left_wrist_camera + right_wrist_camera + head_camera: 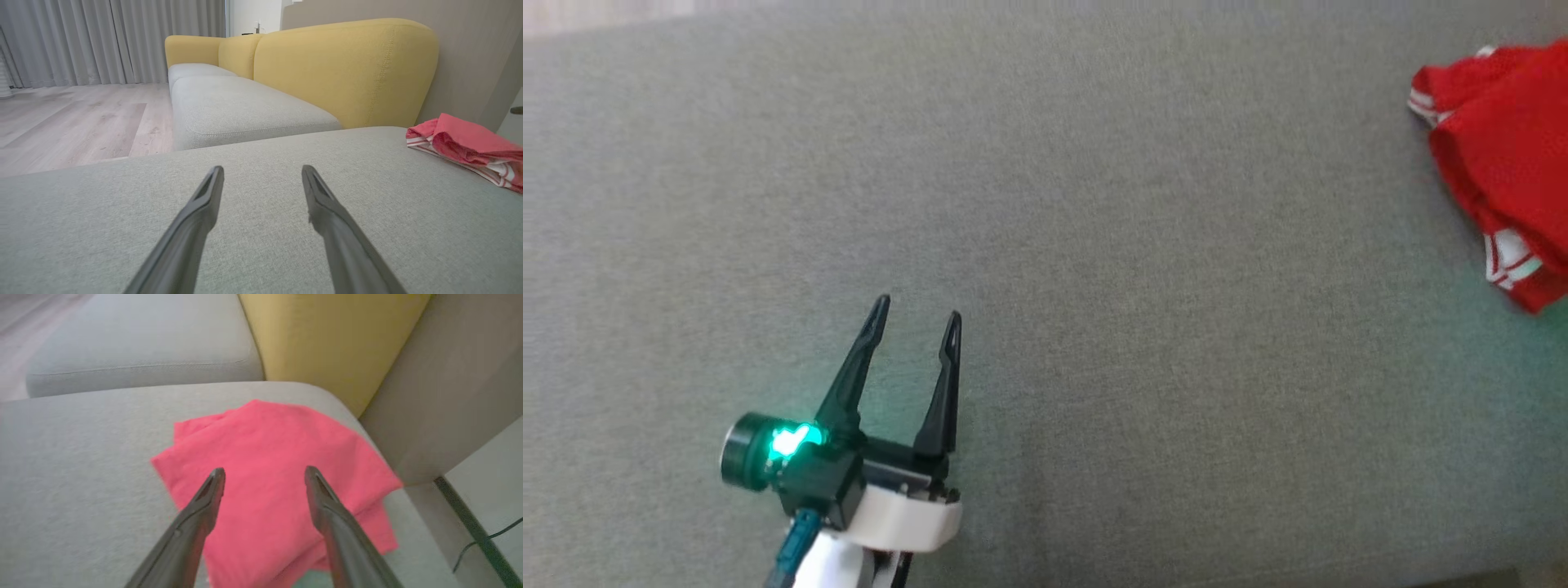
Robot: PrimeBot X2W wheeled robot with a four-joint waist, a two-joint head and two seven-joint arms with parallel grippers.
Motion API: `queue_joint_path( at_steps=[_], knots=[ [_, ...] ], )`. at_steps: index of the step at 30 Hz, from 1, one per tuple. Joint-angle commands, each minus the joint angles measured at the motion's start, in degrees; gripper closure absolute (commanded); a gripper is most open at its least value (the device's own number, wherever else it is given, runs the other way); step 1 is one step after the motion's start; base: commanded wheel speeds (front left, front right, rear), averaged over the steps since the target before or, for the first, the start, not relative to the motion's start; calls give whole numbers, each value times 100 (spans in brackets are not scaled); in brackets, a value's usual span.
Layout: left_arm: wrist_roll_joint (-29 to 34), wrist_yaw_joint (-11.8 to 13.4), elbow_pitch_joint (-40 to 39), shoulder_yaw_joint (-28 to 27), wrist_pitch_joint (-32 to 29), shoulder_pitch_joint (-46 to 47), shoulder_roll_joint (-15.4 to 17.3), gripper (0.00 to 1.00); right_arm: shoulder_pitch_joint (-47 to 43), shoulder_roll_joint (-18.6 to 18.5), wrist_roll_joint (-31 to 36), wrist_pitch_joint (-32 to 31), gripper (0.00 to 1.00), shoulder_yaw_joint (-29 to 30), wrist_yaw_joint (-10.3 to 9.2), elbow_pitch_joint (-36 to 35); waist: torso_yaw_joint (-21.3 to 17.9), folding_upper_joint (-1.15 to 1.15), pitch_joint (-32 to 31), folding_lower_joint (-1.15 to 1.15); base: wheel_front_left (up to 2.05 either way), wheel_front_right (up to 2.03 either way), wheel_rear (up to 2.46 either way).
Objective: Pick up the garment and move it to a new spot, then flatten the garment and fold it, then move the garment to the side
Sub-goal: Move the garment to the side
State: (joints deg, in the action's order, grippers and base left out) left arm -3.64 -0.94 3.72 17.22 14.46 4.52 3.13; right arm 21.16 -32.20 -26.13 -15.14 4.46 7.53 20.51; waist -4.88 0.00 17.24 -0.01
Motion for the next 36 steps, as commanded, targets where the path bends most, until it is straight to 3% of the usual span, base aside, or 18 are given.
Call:
queue_joint_path(
  at_steps=[1, 2, 6, 11, 15, 19, 25, 28, 36],
  knots=[
    [-35, 48, -134, -158, 54, -52, -25, 0, -116, -37, 58, 98, 0, -116, -4, -268, 108, 0, -204, 1, 0, 0, 0],
    [-65, 83, -88, -156, 54, -127, -25, 0, -369, 288, 91, 227, 0, -341, -4, -361, 186, 0, -363, 1, 0, 0, 0],
    [-183, 198, 39, -141, 54, -290, -25, 0, -865, 906, 147, 718, 0, -896, -4, -313, 390, 0, -700, 1, 0, 0, 0],
    [-346, 354, 151, -149, 54, -546, -25, 0, -1228, 1577, 396, 1607, 0, -1730, -4, 84, 596, 0, -1097, 1, 0, 0, 0],
    [-430, 500, 195, -188, 54, -757, -25, 0, -1426, 2028, 555, 2613, 0, -2052, -4, 429, 774, 0, -1392, 1, 0, 0, 0],
    [-412, 634, 154, -269, 54, -1007, -25, 0, -1750, 2461, 467, 3001, 0, -1898, -4, 334, 937, 0, -1683, 1, 0, 0, 0],
    [-317, 697, -88, -426, 54, -1317, -25, 0, -2529, 2827, 1269, 3012, 0, -927, -4, -1092, 1043, 0, -1865, 1, 0, 0, 0],
    [-278, 690, -202, -470, 54, -1383, -25, 0, -2805, 2894, 1713, 3013, 0, -876, -4, -1466, 1067, 0, -1892, 1, 0, 0, 0],
    [-149, 631, -297, -577, 54, -1406, -25, 0, -3114, 2928, 1976, 3013, 0, -882, -4, -1737, 1061, 0, -1932, 1, 0, 0, 0]
  ],
)
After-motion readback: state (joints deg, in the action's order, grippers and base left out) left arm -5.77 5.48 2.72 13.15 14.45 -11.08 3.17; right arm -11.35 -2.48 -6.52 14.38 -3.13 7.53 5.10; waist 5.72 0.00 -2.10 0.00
